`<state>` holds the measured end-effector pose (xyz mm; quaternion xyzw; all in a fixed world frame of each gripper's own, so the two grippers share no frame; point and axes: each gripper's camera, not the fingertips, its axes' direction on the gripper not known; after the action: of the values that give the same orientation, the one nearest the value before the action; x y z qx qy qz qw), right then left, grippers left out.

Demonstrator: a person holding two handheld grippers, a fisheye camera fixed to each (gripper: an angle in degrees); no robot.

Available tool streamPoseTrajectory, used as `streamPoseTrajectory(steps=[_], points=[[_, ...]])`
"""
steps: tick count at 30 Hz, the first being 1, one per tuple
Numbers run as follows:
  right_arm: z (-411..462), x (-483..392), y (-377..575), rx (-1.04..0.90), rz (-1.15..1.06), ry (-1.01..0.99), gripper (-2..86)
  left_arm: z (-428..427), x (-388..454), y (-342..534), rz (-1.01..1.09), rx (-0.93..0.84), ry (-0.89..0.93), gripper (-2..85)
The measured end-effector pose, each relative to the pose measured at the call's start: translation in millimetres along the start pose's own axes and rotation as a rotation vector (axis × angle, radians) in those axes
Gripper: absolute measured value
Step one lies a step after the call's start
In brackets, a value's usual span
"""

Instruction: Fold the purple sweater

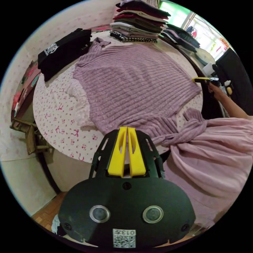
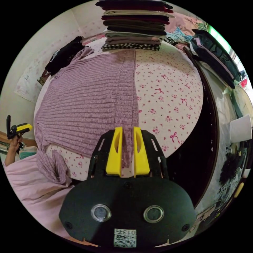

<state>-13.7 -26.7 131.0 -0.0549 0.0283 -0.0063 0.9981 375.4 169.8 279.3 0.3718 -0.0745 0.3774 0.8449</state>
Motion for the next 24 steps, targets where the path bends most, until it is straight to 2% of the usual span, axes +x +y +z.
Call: streamPoseTrajectory(steps=[3,7,10,13,16,21,24], points=[[5,3,-3,0.006,0.0,-0.034,3.1,14,3,-21,-0.018,-0.024,0.009,-0.2],[-10,-1,-1,0.064,-0.053,0.08,1.6,23,9,-41,0.005,-0.07,-0.009,-0.2],[-11,16,2,0.094,0.019,0.097,1.2,33,13,-47,0.028,-0.135,-0.027,-0.2],[15,30,-1,0.009,0.05,0.039,1.0,25,3,-49,-0.006,-0.12,0.01,-0.3],[20,24,-7,0.012,-0.001,0.105,1.0,7,-9,-52,-0.031,-0.098,0.021,-0.3],[2,38,-15,0.132,0.111,0.094,1.2,-23,-39,-63,-0.099,-0.022,-0.009,-0.3],[4,22,-20,0.181,0.026,0.01,0.9,-23,-53,-77,-0.11,-0.038,-0.021,-0.2]])
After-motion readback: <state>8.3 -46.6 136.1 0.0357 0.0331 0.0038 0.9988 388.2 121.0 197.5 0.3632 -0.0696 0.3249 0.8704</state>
